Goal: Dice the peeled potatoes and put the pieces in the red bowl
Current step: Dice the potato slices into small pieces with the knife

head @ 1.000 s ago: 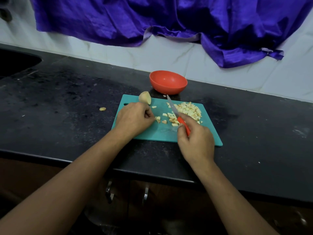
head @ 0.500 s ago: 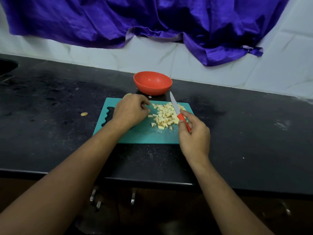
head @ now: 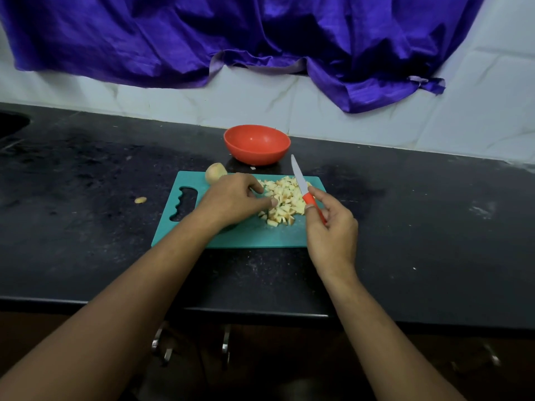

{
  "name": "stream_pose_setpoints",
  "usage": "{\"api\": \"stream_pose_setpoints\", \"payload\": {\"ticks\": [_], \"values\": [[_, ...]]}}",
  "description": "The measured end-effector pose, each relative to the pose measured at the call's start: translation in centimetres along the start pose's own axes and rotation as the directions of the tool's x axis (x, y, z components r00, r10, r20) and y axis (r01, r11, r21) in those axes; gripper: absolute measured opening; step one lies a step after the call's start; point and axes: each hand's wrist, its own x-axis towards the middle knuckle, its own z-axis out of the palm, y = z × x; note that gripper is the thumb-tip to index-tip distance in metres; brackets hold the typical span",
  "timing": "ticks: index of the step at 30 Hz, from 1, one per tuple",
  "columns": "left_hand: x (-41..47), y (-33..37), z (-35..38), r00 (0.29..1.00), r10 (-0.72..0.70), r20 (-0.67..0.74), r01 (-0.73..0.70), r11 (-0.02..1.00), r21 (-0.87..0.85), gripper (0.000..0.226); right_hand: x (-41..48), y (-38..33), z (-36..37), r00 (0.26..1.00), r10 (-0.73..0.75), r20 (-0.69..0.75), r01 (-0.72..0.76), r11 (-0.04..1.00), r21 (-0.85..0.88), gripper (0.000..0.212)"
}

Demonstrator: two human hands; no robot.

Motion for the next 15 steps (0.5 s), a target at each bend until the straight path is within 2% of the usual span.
{"api": "stream_pose_setpoints", "payload": {"ticks": [3, 6, 10, 13, 15], "values": [[-0.5, 0.1, -0.5, 0.991, -0.058, 0.117, 0.051, 0.997, 0.063, 0.054, 0.2, 0.2, 0.2, 1.000, 0.004, 0.007, -0.004, 1.000, -0.003, 0.037], [0.0, 1.1, 0.0, 0.985, -0.046, 0.167, 0.044, 0.999, 0.015, 0.045, 0.2, 0.2, 0.2, 1.000, 0.000, 0.010, 0.000, 1.000, -0.007, 0.036], [0.9, 2.5, 0.9, 0.988, 0.004, 0.152, 0.010, 0.996, -0.089, 0.034, 0.2, 0.2, 0.0, 1.000, 0.000, 0.011, 0.000, 1.000, -0.003, 0.036], [1.0, 2.3, 1.2, 0.991, 0.015, 0.135, 0.022, 0.962, -0.271, 0.035, 0.2, 0.2, 0.0, 1.000, -0.012, 0.015, 0.012, 1.000, -0.009, 0.037], [0.8, 1.5, 1.0, 0.997, 0.028, 0.075, 0.001, 0.934, -0.358, 0.035, 0.2, 0.2, 0.0, 1.000, -0.014, 0.018, 0.015, 1.000, -0.018, 0.037]]}}
